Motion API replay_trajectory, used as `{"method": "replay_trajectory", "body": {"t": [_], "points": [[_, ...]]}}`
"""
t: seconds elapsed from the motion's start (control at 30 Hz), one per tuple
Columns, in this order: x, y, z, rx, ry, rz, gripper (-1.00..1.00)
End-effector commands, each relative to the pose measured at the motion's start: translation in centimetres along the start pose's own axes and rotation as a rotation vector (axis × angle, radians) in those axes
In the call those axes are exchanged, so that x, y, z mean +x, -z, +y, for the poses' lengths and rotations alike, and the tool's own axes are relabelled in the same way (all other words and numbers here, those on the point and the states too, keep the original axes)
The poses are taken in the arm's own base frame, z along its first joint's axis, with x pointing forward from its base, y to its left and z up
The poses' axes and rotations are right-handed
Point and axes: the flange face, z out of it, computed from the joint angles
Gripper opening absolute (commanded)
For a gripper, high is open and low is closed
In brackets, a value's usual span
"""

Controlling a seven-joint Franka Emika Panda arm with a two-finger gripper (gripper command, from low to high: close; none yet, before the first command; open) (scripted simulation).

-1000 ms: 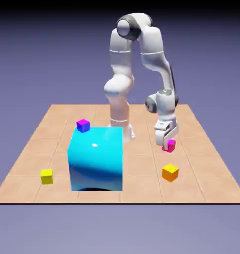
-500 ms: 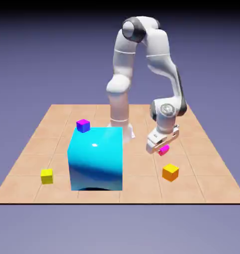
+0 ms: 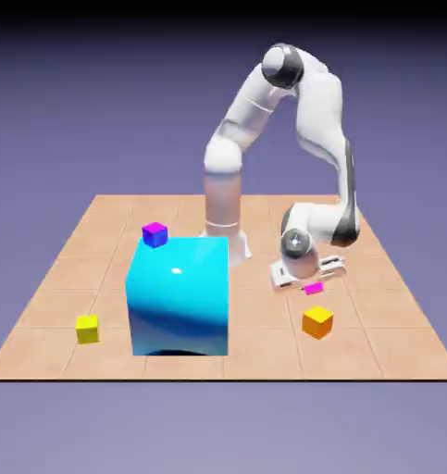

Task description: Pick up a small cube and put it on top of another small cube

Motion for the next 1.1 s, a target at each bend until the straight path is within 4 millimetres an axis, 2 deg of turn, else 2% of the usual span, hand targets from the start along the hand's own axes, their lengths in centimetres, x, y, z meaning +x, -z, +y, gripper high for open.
{"method": "replay_trajectory", "body": {"t": [0.0,0.2,0.3,0.4,0.6,0.73,0.83,0.93,1.0,1.07], "points": [[0.2,0.3,-0.3,0.012,-0.009,0.0,-1.0],[-0.3,3.3,-3.0,0.117,0.008,0.012,-1.0],[-1.8,5.1,-4.8,0.172,0.063,0.026,-1.0],[-4.3,6.7,-6.7,0.217,0.146,0.046,-1.0],[-1.3,5.3,-2.4,0.113,0.177,0.258,-1.0],[0.1,5.7,0.5,0.048,0.206,0.404,-1.0],[0.5,6.7,2.3,0.012,0.238,0.521,-1.0],[-3.6,9.8,-0.7,0.105,0.369,0.706,-1.0],[-6.4,11.2,-2.2,0.159,0.448,0.799,-1.0],[-5.7,10.8,-2.4,0.159,0.445,0.8,-1.0]]}}
